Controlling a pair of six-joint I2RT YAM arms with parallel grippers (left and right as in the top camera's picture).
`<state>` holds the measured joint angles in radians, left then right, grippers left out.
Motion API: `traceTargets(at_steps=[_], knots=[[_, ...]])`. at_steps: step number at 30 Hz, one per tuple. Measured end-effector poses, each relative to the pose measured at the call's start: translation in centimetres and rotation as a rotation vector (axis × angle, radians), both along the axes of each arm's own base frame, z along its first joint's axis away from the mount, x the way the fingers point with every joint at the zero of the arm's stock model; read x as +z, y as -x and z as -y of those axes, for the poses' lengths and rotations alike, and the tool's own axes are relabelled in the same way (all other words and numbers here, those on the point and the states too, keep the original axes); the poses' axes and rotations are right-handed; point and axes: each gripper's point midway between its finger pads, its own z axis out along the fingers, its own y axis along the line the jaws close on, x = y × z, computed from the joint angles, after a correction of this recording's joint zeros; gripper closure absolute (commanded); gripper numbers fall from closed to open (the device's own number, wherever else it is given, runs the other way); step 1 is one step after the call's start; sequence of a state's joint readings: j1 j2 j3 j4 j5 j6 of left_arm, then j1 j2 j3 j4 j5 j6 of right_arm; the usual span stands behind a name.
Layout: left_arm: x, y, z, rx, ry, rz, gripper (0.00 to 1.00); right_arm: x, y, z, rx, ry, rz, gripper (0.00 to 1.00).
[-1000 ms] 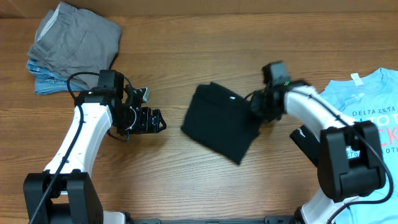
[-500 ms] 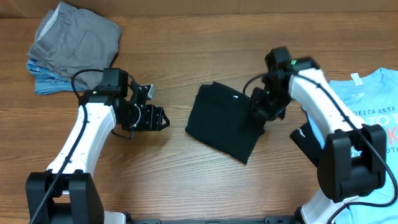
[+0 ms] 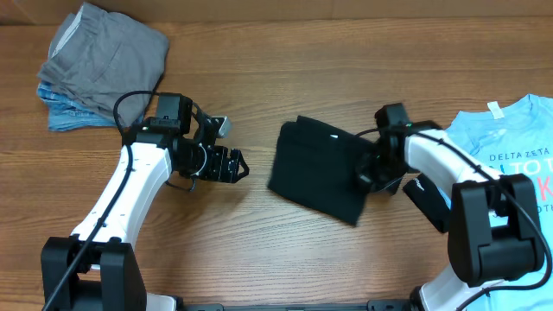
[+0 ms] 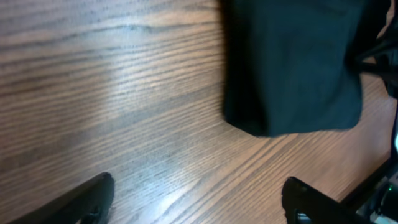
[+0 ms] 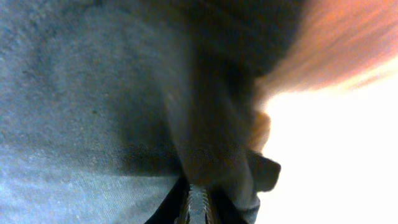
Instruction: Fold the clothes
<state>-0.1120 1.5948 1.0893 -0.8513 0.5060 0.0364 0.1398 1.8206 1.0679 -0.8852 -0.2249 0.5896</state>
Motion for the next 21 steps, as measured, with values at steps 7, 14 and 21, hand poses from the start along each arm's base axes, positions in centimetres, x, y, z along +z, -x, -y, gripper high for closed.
traceTargets(at_steps=[7,14,21], knots=[[0.6,-1.4,1.6,-0.025,0.021,0.08,0.06,3.4,-3.6,4.7,0.096,0.191,0.042,0.79],[-0.2,-1.7,6.0,-0.04,0.105,0.046,0.11,7.3,-3.5,1.9,0.192,0.027,0.026,0.76],[-4.7,-1.6,9.9,-0.022,0.187,-0.101,0.17,4.8,-2.1,0.0,0.188,-0.085,0.007,0.77]])
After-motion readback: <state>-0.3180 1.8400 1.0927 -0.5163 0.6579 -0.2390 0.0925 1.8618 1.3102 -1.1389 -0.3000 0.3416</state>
